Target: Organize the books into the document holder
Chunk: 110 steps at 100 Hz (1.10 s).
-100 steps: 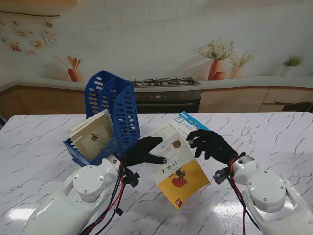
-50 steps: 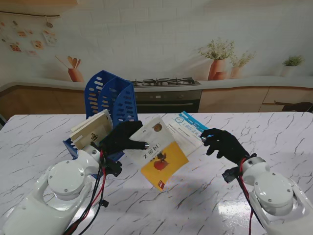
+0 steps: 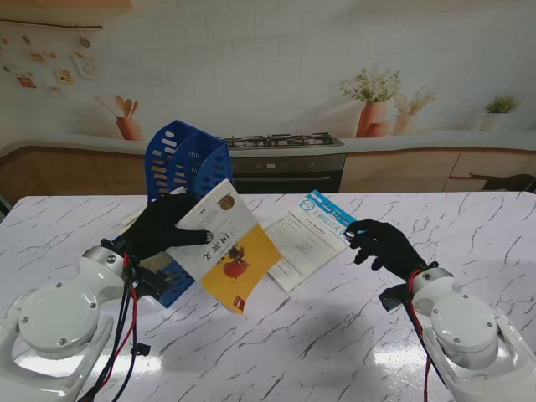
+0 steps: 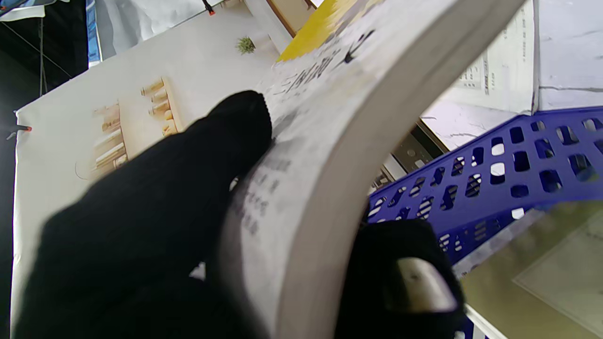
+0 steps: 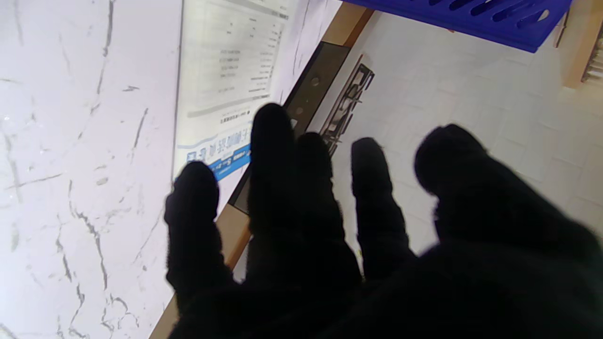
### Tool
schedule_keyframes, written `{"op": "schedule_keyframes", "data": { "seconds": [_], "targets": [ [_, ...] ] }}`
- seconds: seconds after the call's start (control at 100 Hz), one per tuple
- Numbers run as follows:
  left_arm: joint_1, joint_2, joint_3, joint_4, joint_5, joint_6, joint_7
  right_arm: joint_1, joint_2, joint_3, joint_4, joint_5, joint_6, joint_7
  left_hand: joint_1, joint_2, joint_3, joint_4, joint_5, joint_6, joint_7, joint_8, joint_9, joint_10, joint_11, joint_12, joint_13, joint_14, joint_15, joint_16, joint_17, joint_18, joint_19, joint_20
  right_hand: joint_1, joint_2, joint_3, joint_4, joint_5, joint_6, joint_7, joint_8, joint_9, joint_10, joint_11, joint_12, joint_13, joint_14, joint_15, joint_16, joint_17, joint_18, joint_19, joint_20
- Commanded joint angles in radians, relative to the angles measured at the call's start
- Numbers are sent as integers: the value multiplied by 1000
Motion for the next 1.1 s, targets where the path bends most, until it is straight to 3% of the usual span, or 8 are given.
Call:
{"op": "schedule_keyframes", "data": {
  "seconds": [0.0,0.28,0.51,0.64,1.09],
  "targets": [
    [13,1,-25,-31,21,3,-5,-9,-8,-1,-6,0,7,1,149,51,234,117,39,-81,60,21,73,-87,63,10,65,-8,34,-36,9,-210,227,17,-37,6,-6,40,17,-14,-20,22,-2,-12,-1,-6,-5,2,-17,-11,-4,-81,-3,-9],
    [40,10,-127,-90,69,87,-49,-14,-9,13,-6,0,18,1,149,54,229,121,37,-84,59,21,72,-90,60,10,65,-6,34,-36,9,-209,227,16,-35,11,-8,39,17,-9,-24,26,-4,-11,0,-3,-10,-1,-17,-9,-5,-81,-4,-12],
    [83,4,-208,-134,67,139,-35,0,-1,25,-7,-26,11,23,150,55,226,125,40,-84,59,20,74,-87,58,10,65,0,35,-34,9,-205,228,15,-28,18,-21,37,15,-10,-23,27,-5,-14,5,-1,-10,-7,-14,-7,-6,-82,-5,-13],
    [93,15,-262,-151,86,171,-85,7,0,25,-6,-33,10,27,150,62,215,124,34,-91,57,20,69,-97,56,12,65,7,35,-33,9,-199,229,13,-28,20,-27,39,17,-9,-24,26,-4,-14,6,-1,-8,-8,-14,-7,-6,-82,-4,-14],
    [7,42,-319,-122,173,281,-172,20,3,16,6,-44,20,37,152,62,200,123,32,-104,57,23,69,-103,48,17,64,14,32,-29,9,-190,231,5,-34,10,-20,42,22,-14,-25,28,3,-13,0,-5,-3,1,-19,-10,-6,-72,-14,-21]
  ]
}}
